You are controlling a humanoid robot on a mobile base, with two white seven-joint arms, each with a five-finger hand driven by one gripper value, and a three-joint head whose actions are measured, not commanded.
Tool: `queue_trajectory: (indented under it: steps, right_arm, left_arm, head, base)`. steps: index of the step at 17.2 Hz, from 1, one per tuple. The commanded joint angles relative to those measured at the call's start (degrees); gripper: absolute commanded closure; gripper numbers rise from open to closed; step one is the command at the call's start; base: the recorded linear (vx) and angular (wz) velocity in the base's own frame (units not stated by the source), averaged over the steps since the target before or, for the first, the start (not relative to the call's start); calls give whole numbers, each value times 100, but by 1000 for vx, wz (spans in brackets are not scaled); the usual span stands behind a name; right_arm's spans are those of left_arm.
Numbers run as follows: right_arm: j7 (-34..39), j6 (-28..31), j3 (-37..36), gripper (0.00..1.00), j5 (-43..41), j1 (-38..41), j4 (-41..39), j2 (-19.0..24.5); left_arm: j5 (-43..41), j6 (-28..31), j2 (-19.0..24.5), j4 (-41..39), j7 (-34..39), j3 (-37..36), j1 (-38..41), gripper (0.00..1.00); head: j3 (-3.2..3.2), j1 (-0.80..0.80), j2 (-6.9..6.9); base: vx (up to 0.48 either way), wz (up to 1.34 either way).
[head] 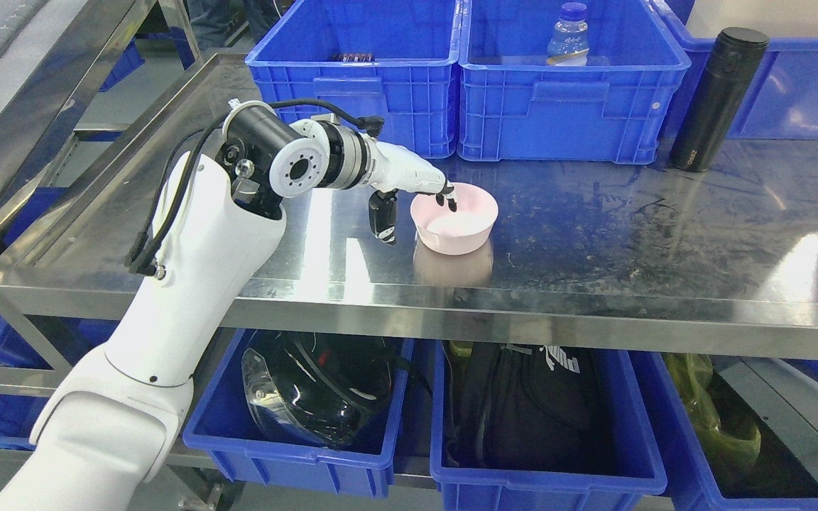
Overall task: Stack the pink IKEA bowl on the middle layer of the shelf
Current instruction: 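Hook the left hand fingers onto the pink bowl's rim and grip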
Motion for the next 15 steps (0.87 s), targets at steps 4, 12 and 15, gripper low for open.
queue_trajectory:
  steps: [4, 12, 15]
  right_arm:
    - [-2, -4, 0, 0, 0, 26, -100, -100]
    - [-2, -4, 0, 0, 0, 26, -100, -100]
    - [-2, -4, 0, 0, 0, 26, -100, -100]
  left_arm:
    - [-298, -33, -114, 338, 51, -310, 124, 20]
    - [-580, -262, -745, 1050, 262, -47, 221, 28]
    - [-545, -340, -1089, 1191, 279, 103, 405, 42]
  head:
    - [0, 0, 0]
    - [0, 0, 0]
    - [0, 0, 0]
  base:
    - [0, 0]
    - [0, 0]
    - [0, 0]
